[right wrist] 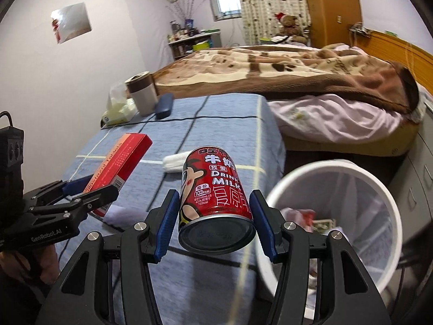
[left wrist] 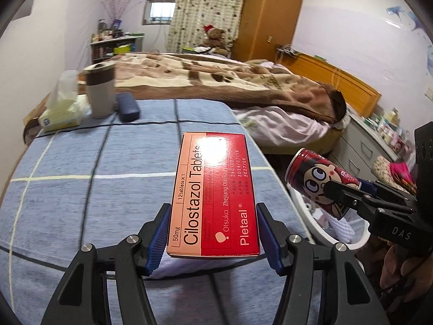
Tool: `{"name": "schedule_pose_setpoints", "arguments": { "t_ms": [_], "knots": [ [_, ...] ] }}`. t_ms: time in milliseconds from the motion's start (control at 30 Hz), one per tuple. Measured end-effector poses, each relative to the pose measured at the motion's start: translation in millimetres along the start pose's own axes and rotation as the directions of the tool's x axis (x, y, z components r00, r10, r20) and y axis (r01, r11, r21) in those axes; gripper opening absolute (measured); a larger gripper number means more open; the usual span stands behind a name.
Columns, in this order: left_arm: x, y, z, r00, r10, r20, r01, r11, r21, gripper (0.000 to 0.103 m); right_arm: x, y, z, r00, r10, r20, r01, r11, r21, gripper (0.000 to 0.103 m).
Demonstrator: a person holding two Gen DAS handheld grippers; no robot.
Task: Collect trash
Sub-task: 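Lift box and can and carry them over the wastebasket, then open both tools to drop the box and can into the wastebasket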
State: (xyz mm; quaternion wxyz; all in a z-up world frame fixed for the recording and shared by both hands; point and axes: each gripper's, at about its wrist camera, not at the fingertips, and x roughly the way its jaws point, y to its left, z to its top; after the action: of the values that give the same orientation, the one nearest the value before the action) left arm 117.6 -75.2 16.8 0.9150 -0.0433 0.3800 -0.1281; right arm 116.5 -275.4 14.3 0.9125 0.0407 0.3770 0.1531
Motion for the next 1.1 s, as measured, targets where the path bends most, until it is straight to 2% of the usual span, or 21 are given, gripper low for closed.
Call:
{"name": "schedule_pose_setpoints", "arguments": {
  "t_ms": [333, 667, 1100],
  "knots": [
    [24.2, -58.1, 3.5, 0.996, -0.082, -0.040, 0.086, 0.992, 0.094, 0.061, -20.1, -45.6, -13.9, 0.996, -0.080, 0.029, 0.076, 0.992, 0.098, 0.055],
    [49.0, -108.3, 2.1, 0.983, -0.161, -0.091, 0.174, 0.971, 0.162, 0.061, -32.4, -79.7, -27.3, 0.988, -0.149, 0.032, 0.141, 0.974, 0.176, 0.055],
    [80.2, -149.8, 0.9, 0.965, -0.213, -0.154, 0.242, 0.947, 0.212, 0.061, -37.2, -113.8, -41.3, 0.980, -0.199, 0.006, 0.191, 0.949, 0.251, 0.055]
  ]
}}
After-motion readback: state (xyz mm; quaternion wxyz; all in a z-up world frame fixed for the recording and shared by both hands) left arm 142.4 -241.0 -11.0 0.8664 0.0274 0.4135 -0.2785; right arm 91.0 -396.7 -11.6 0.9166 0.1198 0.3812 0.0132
